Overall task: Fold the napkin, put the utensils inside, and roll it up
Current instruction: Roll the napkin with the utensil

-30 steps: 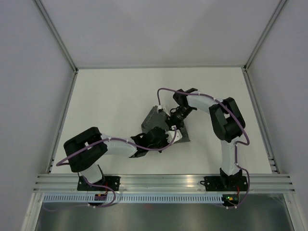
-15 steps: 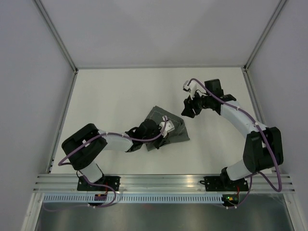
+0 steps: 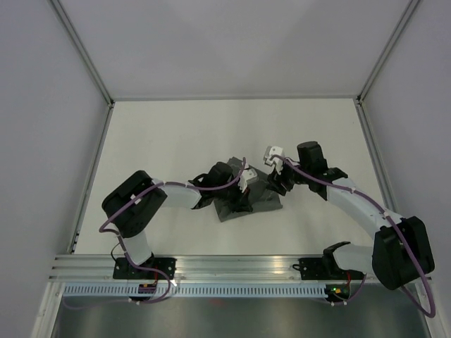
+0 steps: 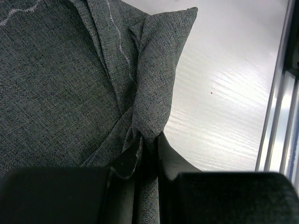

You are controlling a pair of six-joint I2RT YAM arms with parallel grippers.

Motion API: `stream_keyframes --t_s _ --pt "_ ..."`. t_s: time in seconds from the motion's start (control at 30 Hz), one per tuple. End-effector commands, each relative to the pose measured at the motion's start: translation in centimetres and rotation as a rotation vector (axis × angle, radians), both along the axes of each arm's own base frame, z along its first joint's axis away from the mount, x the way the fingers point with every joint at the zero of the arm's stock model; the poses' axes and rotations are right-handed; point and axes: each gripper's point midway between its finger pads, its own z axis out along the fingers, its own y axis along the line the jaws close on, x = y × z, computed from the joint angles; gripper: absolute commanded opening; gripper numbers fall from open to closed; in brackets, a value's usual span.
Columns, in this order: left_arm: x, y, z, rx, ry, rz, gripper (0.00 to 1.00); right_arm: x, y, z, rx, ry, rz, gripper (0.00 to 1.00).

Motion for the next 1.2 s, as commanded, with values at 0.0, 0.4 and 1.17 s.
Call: stream_keyframes --t_s 0.0,0.4,1.17 --pt "-3.6 2.3 -3.5 0.109 0.246 -0.026 0.02 -2.1 0.9 -1.5 -0.055 -0.105 0.123 0.61" --pt "-3.5 2.8 -4.3 0.118 0.437 -0.042 0.02 -7.0 3.3 -4.8 -0.122 -0.155 0.313 0.61" --pt "-3.5 3.4 -6.0 0.148 0.575 -0.033 0.02 -8.6 6.0 -9.2 -0.339 -0.239 0.411 0.49"
